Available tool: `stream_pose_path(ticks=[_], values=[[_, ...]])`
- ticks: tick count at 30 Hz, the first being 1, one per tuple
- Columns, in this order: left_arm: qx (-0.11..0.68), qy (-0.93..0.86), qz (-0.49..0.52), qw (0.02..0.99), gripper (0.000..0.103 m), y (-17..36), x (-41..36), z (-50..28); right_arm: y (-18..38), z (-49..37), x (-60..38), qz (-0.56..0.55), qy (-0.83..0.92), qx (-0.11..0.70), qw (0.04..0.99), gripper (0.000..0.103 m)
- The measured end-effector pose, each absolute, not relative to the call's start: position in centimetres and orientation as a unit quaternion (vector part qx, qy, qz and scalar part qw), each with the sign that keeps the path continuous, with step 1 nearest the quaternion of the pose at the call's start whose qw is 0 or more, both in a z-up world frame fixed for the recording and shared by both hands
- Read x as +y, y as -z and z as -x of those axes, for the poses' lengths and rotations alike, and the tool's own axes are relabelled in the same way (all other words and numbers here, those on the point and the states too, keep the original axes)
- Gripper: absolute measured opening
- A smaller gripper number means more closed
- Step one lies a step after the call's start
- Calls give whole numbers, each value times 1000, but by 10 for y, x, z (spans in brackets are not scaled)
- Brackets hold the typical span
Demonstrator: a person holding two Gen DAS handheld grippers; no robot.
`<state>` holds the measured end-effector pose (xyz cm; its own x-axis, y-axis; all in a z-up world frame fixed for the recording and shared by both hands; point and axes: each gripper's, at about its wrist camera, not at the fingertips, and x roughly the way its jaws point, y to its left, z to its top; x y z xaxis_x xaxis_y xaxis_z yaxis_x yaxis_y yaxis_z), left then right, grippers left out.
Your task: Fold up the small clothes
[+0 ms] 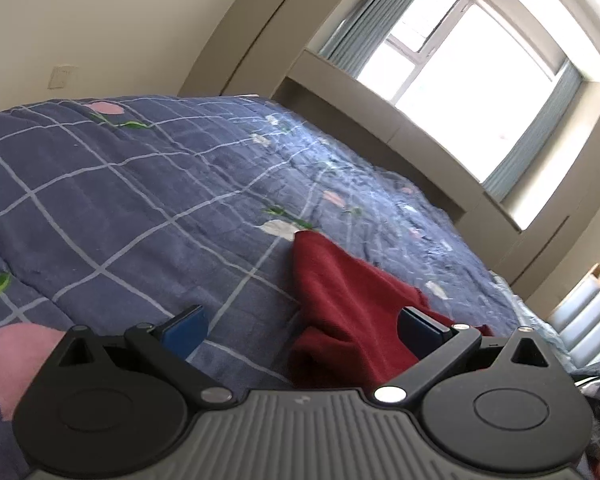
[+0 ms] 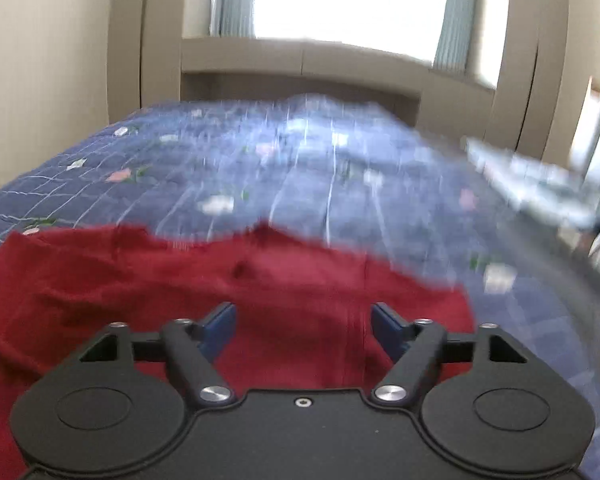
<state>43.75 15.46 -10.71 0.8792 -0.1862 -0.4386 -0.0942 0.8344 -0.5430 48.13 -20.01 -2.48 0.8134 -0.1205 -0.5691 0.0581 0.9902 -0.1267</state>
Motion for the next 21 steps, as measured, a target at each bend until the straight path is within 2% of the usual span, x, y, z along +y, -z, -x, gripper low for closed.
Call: stream_pose_path(ticks=[2,5,6,8,10,12,13,15,16,18,19,20,21], values=[[238,39,291,926,100,107,155,-436,15,-489,-183,83,33,281,956,80],[238,56,297,923,89,107,155,-437,8,-521,-150,84,-57,294,950,80],[239,60,299,922,82,108,155,-437,7,-536,-136,77,-101,307,943,79],[238,65,303,920,74,108,155,-436,7,-566,-107,62,-182,326,926,74],[237,65,306,920,58,109,155,-435,11,-595,-75,60,-243,340,907,60],[238,65,308,919,45,109,155,-435,20,-624,-44,57,-293,369,880,52],[239,64,307,919,36,110,155,-435,25,-635,-31,52,-314,384,867,50],[243,59,306,919,30,110,155,-436,33,-650,-7,51,-354,411,838,49],[245,57,306,918,21,110,155,-436,35,-651,4,58,-365,418,830,49],[246,51,305,919,13,110,155,-435,41,-653,23,91,-377,428,816,37],[244,42,301,921,11,109,154,-434,44,-650,26,108,-378,427,815,14],[241,35,299,923,10,108,153,-432,45,-649,31,125,-377,424,814,2],[233,24,300,925,10,106,153,-429,44,-647,34,136,-379,416,815,2]])
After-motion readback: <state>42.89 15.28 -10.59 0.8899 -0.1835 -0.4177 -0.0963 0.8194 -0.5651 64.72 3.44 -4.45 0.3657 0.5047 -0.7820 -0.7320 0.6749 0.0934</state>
